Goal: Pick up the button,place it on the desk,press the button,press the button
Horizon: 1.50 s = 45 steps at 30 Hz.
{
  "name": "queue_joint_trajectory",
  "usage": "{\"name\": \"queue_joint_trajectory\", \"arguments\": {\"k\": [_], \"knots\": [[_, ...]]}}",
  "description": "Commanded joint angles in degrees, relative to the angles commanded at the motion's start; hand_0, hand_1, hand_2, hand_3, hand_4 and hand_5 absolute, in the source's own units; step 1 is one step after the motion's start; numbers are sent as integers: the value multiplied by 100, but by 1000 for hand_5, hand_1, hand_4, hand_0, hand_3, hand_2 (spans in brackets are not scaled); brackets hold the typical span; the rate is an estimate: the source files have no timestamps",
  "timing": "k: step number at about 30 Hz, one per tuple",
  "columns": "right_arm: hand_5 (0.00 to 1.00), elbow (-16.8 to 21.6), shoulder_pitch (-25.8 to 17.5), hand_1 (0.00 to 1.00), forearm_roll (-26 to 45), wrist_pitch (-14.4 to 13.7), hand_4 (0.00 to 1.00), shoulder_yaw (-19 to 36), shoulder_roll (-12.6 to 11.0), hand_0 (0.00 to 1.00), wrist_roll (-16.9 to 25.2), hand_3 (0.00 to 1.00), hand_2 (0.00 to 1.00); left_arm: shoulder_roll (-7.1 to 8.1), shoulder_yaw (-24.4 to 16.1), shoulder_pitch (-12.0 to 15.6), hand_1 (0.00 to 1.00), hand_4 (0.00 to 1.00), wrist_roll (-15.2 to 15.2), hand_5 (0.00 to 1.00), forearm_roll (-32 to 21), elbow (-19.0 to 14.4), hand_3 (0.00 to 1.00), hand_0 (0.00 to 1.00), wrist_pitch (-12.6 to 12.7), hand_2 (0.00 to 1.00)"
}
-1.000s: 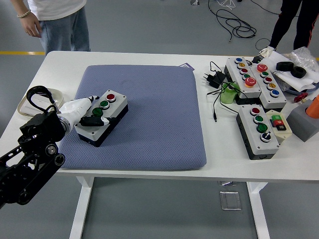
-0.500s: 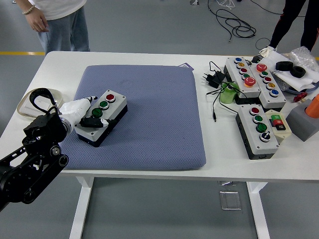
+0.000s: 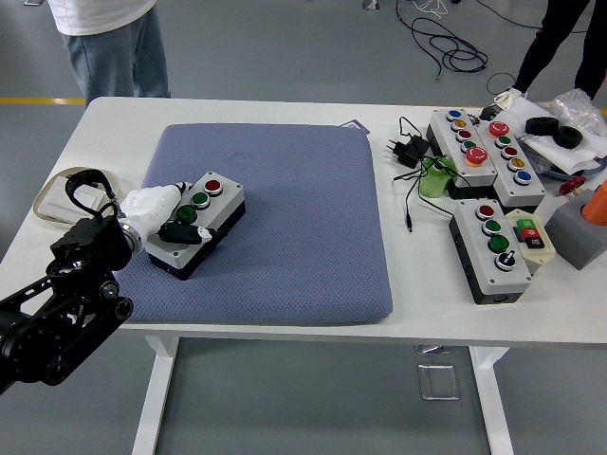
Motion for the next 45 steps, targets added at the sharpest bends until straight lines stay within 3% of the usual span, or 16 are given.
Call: {"name": "queue_joint_trajectory", "arguments": {"k": [1,6,7,9,12,13,18,19,24,25,34,40,45], "knots": [[258,0,-1,549,-3,1,308,5,2,630,-1,569,624,4,18,-16,595,981,-7,584,18,9,768,506,-4,645],[258,0,10,549,31,-5,308,-15,5,630,7,569,624,55,86,-141,595,981,-91,584,137,27,768,506,31,645],[259,0,20,549,38,-4,308,-20,6,630,8,569,623,64,105,-178,511,966,-119,569,143,46,676,425,46,548],[259,0,31,549,46,-4,308,-28,6,630,9,569,623,70,117,-214,511,966,-166,569,141,74,676,425,35,548],[259,0,51,549,70,-5,308,-48,5,630,13,569,623,86,148,-290,511,966,-502,569,-95,226,676,425,-31,548],[258,0,52,548,63,-4,308,-45,5,630,12,569,623,86,142,-300,451,592,-565,298,-144,265,530,522,-35,403],[258,0,38,548,48,-4,308,-32,7,630,4,569,623,116,142,-337,451,592,-991,298,-149,451,530,522,-190,403],[259,0,35,548,38,-2,309,-30,6,630,2,568,623,123,150,-341,417,503,-1088,2,-131,477,426,526,-218,350],[259,0,13,548,16,2,309,-26,5,630,-7,568,623,141,165,-333,417,503,-1493,2,24,529,426,526,-167,350],[258,0,2,549,-3,5,309,-21,6,630,-10,568,623,145,179,-330,410,445,-1655,2,24,548,422,536,-107,345],[259,0,-53,549,4,8,309,-41,27,631,-11,568,622,168,247,-316,376,396,-2753,2,0,625,410,505,209,325],[256,0,-57,549,-22,19,309,-43,39,630,-16,569,624,209,360,-474,363,392,-3285,2,185,681,400,485,308,315],[257,0,-43,549,-41,27,308,-41,36,630,-15,569,624,239,583,-655,361,363,-3484,2,384,795,389,472,469,311]]}}
